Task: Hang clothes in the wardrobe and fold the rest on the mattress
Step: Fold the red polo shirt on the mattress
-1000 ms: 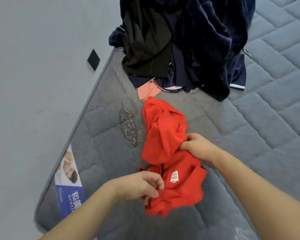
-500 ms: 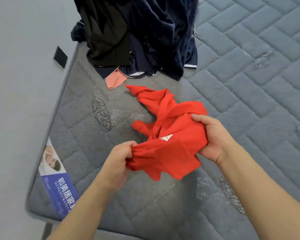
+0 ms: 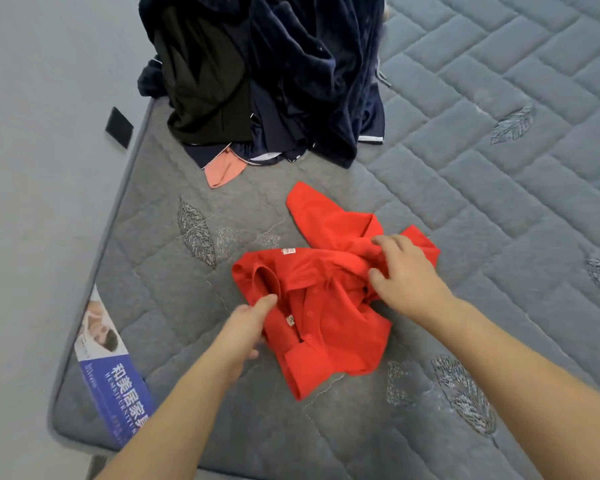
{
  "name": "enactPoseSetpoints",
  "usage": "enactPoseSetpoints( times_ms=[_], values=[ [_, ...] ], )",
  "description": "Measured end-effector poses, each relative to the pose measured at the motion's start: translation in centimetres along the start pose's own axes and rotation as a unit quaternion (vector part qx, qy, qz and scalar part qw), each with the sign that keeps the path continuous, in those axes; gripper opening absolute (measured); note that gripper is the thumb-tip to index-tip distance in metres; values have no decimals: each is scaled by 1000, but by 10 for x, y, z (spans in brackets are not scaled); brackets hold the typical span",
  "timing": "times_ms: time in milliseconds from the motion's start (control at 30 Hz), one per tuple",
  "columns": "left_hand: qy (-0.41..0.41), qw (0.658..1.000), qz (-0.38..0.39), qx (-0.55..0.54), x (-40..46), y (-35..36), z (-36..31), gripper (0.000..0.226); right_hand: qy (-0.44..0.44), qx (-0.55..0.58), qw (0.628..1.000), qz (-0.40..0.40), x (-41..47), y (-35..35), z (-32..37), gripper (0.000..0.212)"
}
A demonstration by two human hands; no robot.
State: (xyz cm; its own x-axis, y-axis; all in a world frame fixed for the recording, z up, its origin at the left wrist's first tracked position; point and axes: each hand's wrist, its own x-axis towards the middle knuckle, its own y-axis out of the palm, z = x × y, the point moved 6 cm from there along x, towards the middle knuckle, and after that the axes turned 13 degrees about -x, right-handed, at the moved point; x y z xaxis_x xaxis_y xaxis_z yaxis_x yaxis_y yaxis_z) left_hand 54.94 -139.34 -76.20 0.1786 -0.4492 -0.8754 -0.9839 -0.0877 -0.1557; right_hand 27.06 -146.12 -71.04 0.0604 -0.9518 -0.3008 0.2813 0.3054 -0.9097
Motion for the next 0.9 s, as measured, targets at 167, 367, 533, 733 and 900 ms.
enactPoseSetpoints(
  times_ms=[167,367,533,733,900],
  values=[
    [86,993,-72,36,22,20,8,24,-104,-162,978,86,24,37,14,88],
    [212,915,-190,-287,22,-61,-32,12,14,-223,896,384,25,52,31,56],
    [278,954,-61,-96,20,-96,-71,6,14,-67,767,638,-23,66,70,75],
    [36,984,-85,150,40,-143,12,117,-40,34,971,231,68,76,121,79],
    [187,949,-76,242,53,-137,31,35,-92,-104,967,216,76,117,140,59]
  ],
)
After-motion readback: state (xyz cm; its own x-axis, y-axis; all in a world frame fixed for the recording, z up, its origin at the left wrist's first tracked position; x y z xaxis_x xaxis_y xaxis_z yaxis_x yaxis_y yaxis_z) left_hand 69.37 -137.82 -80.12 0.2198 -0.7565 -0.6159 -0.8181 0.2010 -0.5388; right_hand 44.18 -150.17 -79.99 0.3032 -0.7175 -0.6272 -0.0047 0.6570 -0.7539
